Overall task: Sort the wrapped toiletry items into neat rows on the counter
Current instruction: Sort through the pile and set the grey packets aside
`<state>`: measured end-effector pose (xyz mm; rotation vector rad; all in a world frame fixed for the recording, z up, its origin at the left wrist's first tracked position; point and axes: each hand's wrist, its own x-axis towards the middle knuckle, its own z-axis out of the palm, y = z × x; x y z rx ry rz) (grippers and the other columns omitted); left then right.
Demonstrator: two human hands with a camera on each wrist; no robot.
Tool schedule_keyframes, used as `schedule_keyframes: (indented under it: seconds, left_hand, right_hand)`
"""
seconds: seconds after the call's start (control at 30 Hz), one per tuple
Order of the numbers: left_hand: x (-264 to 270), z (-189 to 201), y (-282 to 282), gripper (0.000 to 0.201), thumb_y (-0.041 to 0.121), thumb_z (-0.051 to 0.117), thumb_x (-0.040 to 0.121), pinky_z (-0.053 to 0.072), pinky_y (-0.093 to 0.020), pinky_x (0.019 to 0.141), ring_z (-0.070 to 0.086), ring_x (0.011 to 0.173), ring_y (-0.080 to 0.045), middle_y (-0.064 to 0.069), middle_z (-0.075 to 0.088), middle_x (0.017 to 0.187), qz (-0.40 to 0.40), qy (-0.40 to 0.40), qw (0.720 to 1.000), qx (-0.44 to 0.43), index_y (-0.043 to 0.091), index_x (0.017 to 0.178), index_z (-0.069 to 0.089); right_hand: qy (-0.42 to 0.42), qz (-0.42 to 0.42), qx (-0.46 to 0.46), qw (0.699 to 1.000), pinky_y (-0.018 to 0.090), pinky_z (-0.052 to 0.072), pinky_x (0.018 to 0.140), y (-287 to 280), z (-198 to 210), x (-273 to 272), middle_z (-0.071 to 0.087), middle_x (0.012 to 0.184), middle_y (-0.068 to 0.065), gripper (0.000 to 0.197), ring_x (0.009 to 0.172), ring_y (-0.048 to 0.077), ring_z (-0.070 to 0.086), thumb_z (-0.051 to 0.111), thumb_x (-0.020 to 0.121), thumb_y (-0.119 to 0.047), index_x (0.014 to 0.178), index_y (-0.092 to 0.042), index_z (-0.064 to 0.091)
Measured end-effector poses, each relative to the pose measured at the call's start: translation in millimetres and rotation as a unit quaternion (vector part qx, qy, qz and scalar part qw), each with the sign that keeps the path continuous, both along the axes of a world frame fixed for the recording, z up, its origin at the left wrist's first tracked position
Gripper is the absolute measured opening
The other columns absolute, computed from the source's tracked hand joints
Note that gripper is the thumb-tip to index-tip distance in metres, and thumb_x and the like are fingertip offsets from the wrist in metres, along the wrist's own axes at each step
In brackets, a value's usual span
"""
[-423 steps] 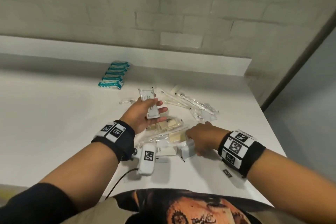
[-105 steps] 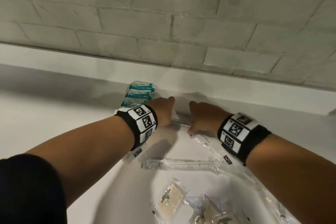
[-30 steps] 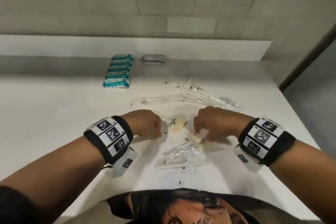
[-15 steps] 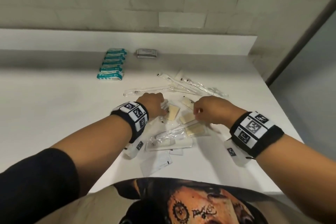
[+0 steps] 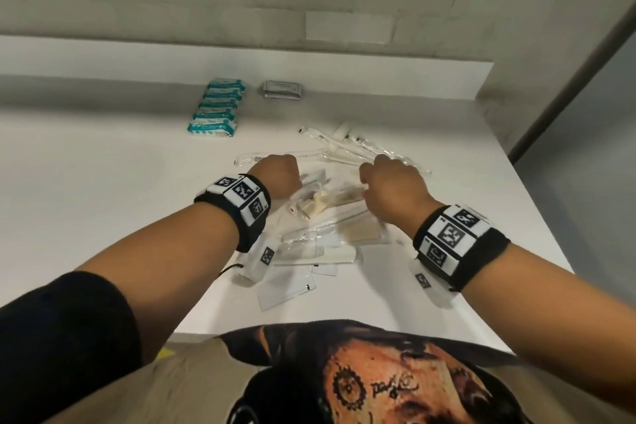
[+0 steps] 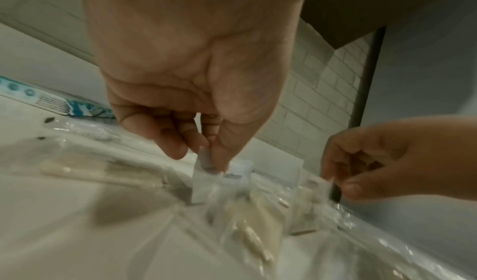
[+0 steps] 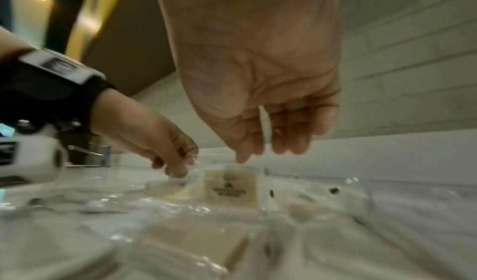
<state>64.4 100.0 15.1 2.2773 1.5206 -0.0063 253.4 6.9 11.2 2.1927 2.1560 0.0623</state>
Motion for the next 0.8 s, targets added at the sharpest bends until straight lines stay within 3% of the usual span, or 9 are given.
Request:
schedule_keyframes:
  seconds: [0.1,0.17,0.27,0.33,0.43,0.53,0.63,0.7,0.8]
  left_hand:
    - [-9.6,5.8,-3.3,0.016,0.019,0.053,0.087,0.048,-0.032,0.079,0.058,0.092,-0.027,-0.008,0.062,0.099,0.080,-0.111,0.990,-0.016,0.009,0.098,0.058]
    - [-16.5,10.8,-8.1,0.001,0.014,0.052,0.086,0.049,-0.032,0.069,0.060,0.076,-0.025,-0.008,0.060,0.090,0.131,-0.210,0.968,-0.043,0.014,0.086,0.053]
    - [-31.8,13.4,-23.2,0.018,0.004,0.050,0.085,0.044,-0.025,0.059,0.052,0.064,-0.017,-0.003,0.056,0.080,0.175,-0.276,0.940,-0.101,0.014,0.100,0.054]
    - [-41.9,11.8,-34.7,0.024,0.005,0.052,0.084,0.041,-0.027,0.062,0.051,0.067,-0.017,-0.002,0.057,0.079,0.158,-0.253,0.943,-0.146,0.016,0.105,0.056]
    - [-54.4,9.7,-57.4,0.021,0.009,0.048,0.087,0.045,-0.033,0.070,0.053,0.076,-0.019,-0.001,0.059,0.085,0.095,-0.139,0.970,-0.175,0.018,0.103,0.059]
    - [-59.3,8.9,-77.7,0.029,0.011,0.042,0.089,0.042,-0.030,0.068,0.054,0.083,-0.017,0.002,0.060,0.093,0.026,-0.033,0.983,-0.178,0.024,0.110,0.058]
    - [-58.7,6.3,-90.5,0.023,0.027,0.055,0.090,0.042,-0.026,0.070,0.054,0.085,-0.014,0.005,0.059,0.103,-0.019,0.025,0.985,-0.172,0.023,0.113,0.055]
    - [-57.7,1.7,-97.5,0.043,0.042,0.068,0.081,0.045,-0.028,0.078,0.056,0.092,-0.014,0.009,0.055,0.103,-0.044,0.057,0.982,-0.175,0.025,0.117,0.050]
    - [-53.8,-5.1,-110.3,0.069,0.046,0.079,0.068,0.047,-0.031,0.084,0.053,0.103,-0.015,0.010,0.046,0.110,-0.073,0.094,0.980,-0.158,0.027,0.123,0.044]
  right_hand:
    - [0.125,0.144,-0.136,0.972,0.027,0.040,0.061,-28.8,4.2,-26.0,0.054,0.090,-0.012,0.012,0.080,0.013,0.056,0.064,0.081,-0.039,0.090,-0.032,0.059]
    - [0.117,0.182,-0.172,0.961,0.028,0.042,0.062,-47.6,0.9,-38.8,0.053,0.089,-0.013,0.022,0.077,0.011,0.053,0.065,0.076,-0.047,0.090,-0.033,0.055]
    - [0.089,0.171,-0.132,0.972,0.031,0.038,0.067,-48.4,-1.0,-36.5,0.056,0.100,-0.003,0.016,0.084,0.019,0.051,0.057,0.085,-0.030,0.098,-0.024,0.050]
    - [0.077,0.125,-0.112,0.983,0.031,0.040,0.068,-35.3,1.0,-28.6,0.058,0.102,0.001,0.012,0.084,0.022,0.052,0.049,0.087,-0.023,0.099,-0.022,0.050]
    - [0.019,0.066,-0.088,0.994,0.031,0.039,0.064,-15.3,1.4,-19.1,0.056,0.103,0.004,0.023,0.079,0.022,0.052,0.047,0.088,-0.017,0.110,-0.021,0.052]
    - [-0.007,0.134,-0.060,0.989,0.030,0.037,0.064,-11.3,-1.2,-24.3,0.052,0.105,0.002,0.030,0.086,0.024,0.054,0.057,0.085,-0.016,0.113,-0.023,0.056]
    - [0.030,0.223,-0.119,0.967,0.031,0.036,0.065,-24.6,-1.0,-38.7,0.051,0.104,-0.001,0.029,0.089,0.022,0.052,0.063,0.080,-0.012,0.105,-0.024,0.056]
    - [0.021,0.226,-0.126,0.966,0.031,0.033,0.066,-27.8,-1.4,-45.1,0.052,0.105,0.000,0.031,0.091,0.024,0.052,0.064,0.078,-0.006,0.104,-0.020,0.052]
    - [0.005,0.184,-0.153,0.971,0.030,0.032,0.072,-21.6,3.0,-48.4,0.051,0.112,0.002,0.031,0.102,0.025,0.052,0.071,0.079,-0.018,0.105,-0.018,0.054]
